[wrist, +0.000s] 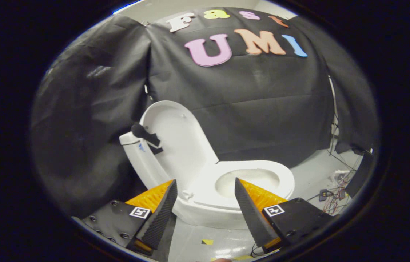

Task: Open the toilet lid.

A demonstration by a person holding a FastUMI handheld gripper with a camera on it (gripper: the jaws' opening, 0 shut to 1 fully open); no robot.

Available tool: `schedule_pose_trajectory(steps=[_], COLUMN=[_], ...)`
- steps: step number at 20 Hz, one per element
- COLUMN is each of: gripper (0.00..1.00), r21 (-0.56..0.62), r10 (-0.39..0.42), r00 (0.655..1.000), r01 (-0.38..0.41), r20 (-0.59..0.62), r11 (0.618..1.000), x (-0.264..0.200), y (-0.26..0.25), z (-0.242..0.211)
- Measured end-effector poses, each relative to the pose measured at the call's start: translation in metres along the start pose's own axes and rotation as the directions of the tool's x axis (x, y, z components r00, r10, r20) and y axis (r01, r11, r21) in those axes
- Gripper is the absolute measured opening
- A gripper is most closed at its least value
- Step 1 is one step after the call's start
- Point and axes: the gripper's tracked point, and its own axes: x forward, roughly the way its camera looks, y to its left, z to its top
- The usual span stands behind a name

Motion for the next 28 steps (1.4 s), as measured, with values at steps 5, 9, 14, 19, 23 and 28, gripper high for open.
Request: schedule_pose_trajectory(steps=[5, 9, 14, 19, 23, 28], gripper=[0.97, 0.97, 0.97, 0.97, 0.98, 1.00], r21=[-0.013, -0.013, -0.039, -0.165, -0.275, -0.234], r10=[-0.084, -0.115, -0.135, -0.159, -0.202, -0.200], r00=[0.996, 0.993, 0.991, 0.987, 0.971, 0.971], r01=[0.084, 0.114, 0.134, 0.162, 0.230, 0.226], r20=[-0.017, -0.021, -0.021, 0.031, 0.126, 0.127], r11=[0.996, 0.993, 0.990, 0.973, 0.934, 0.946], x=[-0.006, -0.003, 0.002, 0.004, -0.001, 0.005], y=[-0.051, -0.071, -0.080, -0.084, -0.093, -0.096], z=[-0.002, -0.006, -0.006, 0.013, 0.041, 0.040])
